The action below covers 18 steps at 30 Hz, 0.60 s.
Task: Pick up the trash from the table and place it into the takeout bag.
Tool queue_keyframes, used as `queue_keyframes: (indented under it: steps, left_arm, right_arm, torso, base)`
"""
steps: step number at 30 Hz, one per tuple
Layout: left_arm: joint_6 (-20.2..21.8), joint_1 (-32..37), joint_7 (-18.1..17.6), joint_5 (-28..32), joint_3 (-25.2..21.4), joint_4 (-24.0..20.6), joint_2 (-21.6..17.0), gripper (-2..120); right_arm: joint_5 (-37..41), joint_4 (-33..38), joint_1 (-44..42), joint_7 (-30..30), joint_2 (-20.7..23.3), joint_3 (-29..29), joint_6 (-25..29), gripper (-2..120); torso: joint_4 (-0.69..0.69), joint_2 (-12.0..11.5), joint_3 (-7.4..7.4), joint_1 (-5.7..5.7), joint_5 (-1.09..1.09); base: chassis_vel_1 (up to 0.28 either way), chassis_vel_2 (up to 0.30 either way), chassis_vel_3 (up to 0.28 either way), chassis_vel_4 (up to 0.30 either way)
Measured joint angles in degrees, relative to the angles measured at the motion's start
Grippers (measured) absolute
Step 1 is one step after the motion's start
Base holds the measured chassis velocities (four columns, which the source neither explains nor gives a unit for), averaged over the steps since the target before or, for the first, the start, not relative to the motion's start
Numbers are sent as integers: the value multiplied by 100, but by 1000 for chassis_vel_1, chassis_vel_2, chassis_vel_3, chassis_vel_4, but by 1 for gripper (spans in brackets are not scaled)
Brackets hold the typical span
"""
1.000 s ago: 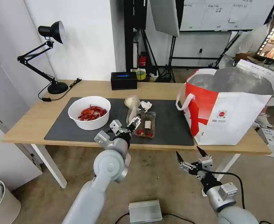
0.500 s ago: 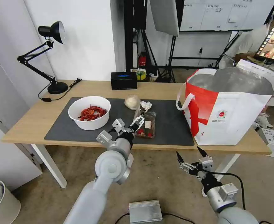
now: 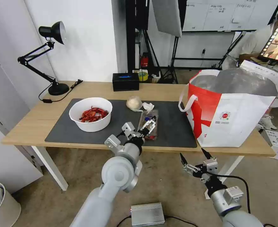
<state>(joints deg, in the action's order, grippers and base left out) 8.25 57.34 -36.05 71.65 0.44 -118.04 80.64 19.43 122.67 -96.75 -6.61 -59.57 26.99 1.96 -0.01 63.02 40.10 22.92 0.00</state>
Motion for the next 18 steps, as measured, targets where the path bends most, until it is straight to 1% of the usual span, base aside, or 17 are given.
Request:
queue_keyframes:
  steps: [4,7,10,11,13,14,15,16,18]
  left_arm:
    - [17,-10,-15,9,3,17,15,100]
    - [116,-62,-88,-21,-2,22,-55,100]
    - [226,-245,-101,-37,19,82,-270,100]
    - [226,-245,-101,-37,19,82,-270,100]
    - [298,-502,-51,-47,114,181,-519,95]
    - [298,-502,-51,-47,114,181,-519,95]
    - [328,-634,-35,-60,191,229,-625,92]
    - [356,-862,-11,-81,308,302,-797,85]
    - [428,-1093,67,-178,433,379,-973,79]
  right_arm:
    - [-1,0,-2,0,-8,1,4,100]
    - [1,2,6,0,2,-5,5,100]
    - [4,47,-3,0,66,-22,8,100]
    - [4,47,-3,0,66,-22,8,100]
    - [20,104,-9,-1,109,-6,7,100]
    - [20,104,-9,-1,109,-6,7,100]
    - [30,128,-13,-2,126,6,7,100]
    - [46,159,-25,-3,150,25,8,100]
    - [56,182,-38,-5,165,39,8,100]
  torso:
    - [0,0,0,0,0]
    - [0,0,0,0,0]
    - [1,0,0,0,-1]
    - [1,0,0,0,-1]
    - [0,0,0,0,0]
    - [0,0,0,0,0]
    - [2,0,0,0,-1]
    - [1,0,0,0,-1]
    - [0,0,0,0,-1]
  base:
    - [0,0,0,0]
    - [0,0,0,0]
    - [0,0,0,0]
    - [0,0,0,0]
    - [0,0,0,0]
    - [0,0,0,0]
    - [0,0,0,0]
    - [0,0,0,0]
    - [0,0,0,0]
